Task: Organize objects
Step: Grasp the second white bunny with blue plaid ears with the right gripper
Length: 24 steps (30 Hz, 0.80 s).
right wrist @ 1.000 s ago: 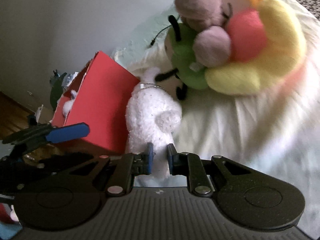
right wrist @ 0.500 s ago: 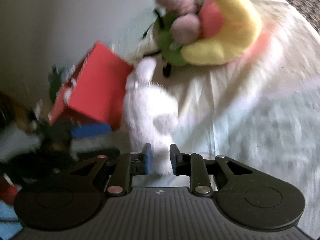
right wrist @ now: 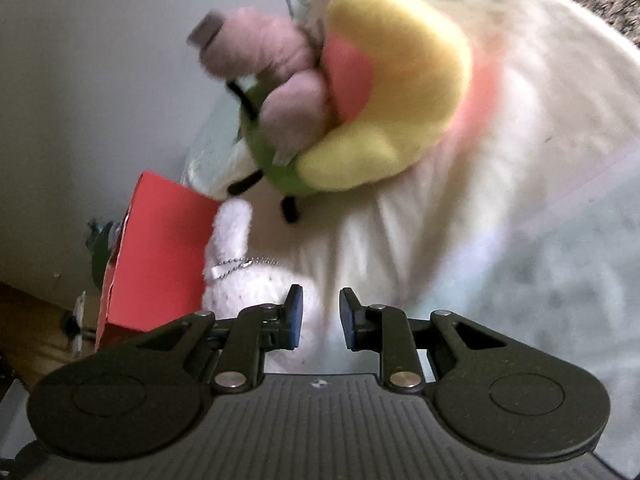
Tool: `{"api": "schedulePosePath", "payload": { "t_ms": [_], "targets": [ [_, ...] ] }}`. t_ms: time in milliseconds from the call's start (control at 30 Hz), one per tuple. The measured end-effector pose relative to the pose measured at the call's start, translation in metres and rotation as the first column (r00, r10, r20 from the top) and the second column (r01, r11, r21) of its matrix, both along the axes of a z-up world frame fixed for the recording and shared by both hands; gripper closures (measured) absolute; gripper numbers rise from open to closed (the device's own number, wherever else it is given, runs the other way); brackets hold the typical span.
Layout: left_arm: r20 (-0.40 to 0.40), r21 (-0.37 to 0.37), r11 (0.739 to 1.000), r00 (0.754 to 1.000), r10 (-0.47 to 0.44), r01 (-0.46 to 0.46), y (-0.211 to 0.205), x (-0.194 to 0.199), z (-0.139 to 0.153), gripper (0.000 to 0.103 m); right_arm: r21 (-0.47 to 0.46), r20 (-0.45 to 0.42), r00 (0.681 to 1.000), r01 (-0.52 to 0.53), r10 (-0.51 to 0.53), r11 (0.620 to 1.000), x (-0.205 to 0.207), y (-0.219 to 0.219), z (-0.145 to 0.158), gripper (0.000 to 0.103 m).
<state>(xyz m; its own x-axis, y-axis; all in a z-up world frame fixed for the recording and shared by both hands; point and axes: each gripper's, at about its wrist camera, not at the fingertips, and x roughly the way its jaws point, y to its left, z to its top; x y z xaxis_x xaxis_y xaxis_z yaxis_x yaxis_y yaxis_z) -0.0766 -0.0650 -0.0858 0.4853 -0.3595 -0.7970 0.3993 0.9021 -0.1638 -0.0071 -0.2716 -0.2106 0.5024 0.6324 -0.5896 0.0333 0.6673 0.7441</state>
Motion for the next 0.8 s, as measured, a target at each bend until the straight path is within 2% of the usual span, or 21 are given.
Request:
{"api": "schedulePosePath", "payload": {
  "t_ms": [233,400,600,800],
  "targets": [
    [-0.014,0.008,0.999,0.999,0.034,-0.034,0.011,-0.002,-0.003,0.040,0.067,0.031,0.994,-0.110,0.108,0.992,0.006,0.034,0.009,0.079],
    [-0.039,-0.002,0.997,0.996,0.077,-0.077,0.035,-0.007,-0.004,0.035,0.099,0.044,0.979,-0.201,0.198,0.975,-0.005,0.059,0.022,0.079],
    [-0.049,0.010,0.991,0.989,0.137,-0.136,0.053,-0.007,-0.006,0.034,0.049,0.037,0.955,-0.296,0.294,0.954,-0.001,0.106,0.014,0.079],
    [-0.059,0.023,0.984,0.982,0.177,-0.176,0.063,-0.002,-0.014,0.036,0.018,0.057,0.935,-0.351,0.349,0.936,0.001,0.119,0.021,0.074]
  ]
}}
